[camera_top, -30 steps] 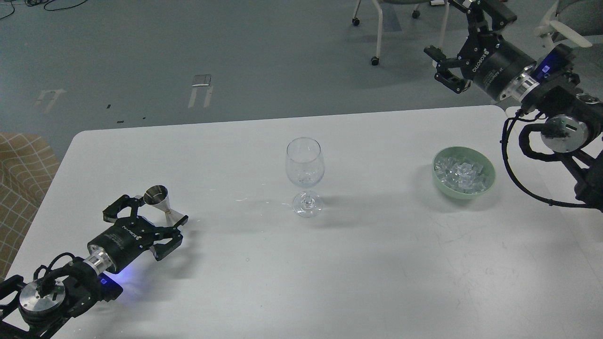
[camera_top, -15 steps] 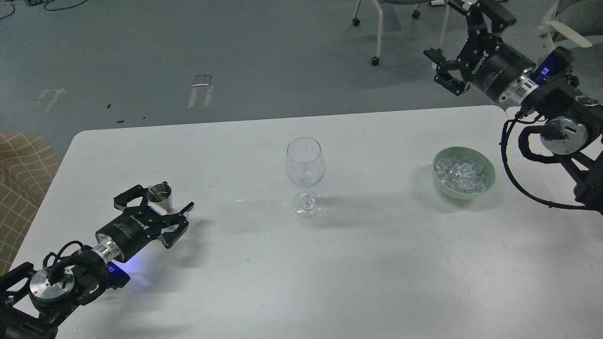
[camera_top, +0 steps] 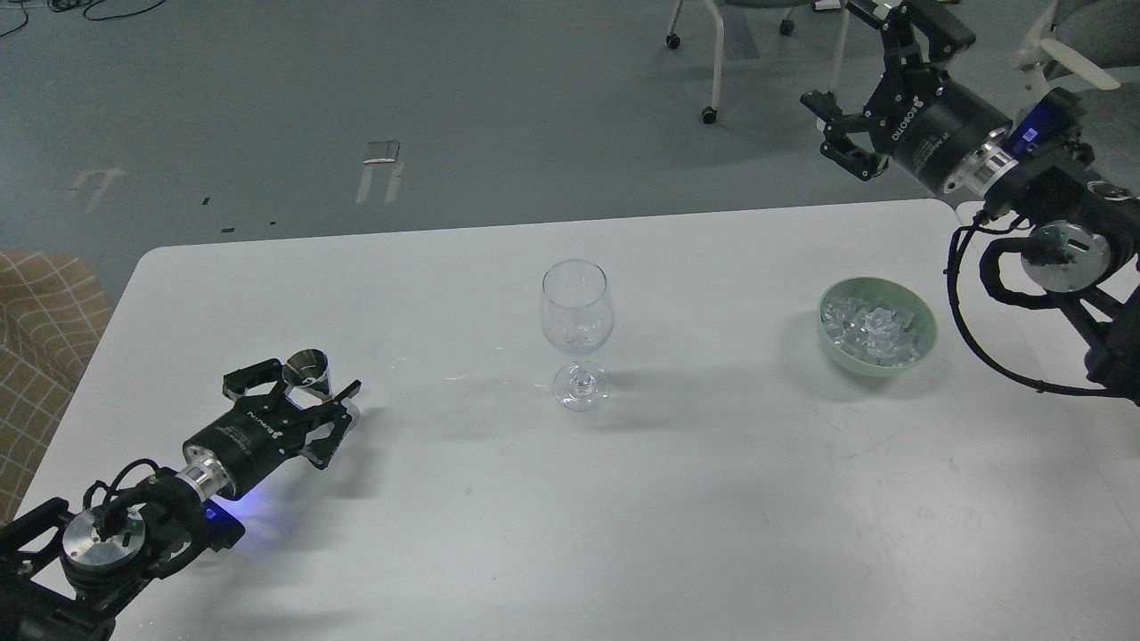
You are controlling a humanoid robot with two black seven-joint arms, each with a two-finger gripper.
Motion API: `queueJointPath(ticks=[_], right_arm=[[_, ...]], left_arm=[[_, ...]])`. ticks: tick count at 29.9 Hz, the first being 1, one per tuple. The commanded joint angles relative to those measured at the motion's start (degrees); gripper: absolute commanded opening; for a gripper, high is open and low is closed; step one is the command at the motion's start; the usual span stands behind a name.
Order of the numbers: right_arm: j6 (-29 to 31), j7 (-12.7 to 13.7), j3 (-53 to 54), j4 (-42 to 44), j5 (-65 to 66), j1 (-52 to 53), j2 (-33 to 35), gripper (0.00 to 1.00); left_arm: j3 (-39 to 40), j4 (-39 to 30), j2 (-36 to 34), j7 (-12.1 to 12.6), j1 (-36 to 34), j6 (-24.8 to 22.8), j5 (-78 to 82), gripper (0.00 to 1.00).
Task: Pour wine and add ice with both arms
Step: 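Close the left gripper around the metal jigger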
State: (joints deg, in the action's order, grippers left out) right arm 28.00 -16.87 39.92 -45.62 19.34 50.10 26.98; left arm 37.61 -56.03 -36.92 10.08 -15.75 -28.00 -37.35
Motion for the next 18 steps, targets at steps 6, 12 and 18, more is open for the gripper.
queueJointPath(ticks=[6, 12, 18], right_arm=[[0.00, 0.00, -0.02, -0.08, 0.00, 0.08, 0.00, 1.00], [0.00, 0.00, -0.02, 0.01, 0.00, -0.01, 0.00, 1.00], [0.00, 0.00, -0.02, 0.01, 0.00, -0.01, 0.00, 1.00]], left_arm=[[0.09, 1.10, 0.09, 0.02, 0.02, 0.00, 0.09, 0.43], [0.27, 1.63, 0.53, 0.11, -0.07, 0.00, 0.00, 0.34], [0.27, 1.89, 0.71, 0.11, -0.07, 0.00, 0.00, 0.27]])
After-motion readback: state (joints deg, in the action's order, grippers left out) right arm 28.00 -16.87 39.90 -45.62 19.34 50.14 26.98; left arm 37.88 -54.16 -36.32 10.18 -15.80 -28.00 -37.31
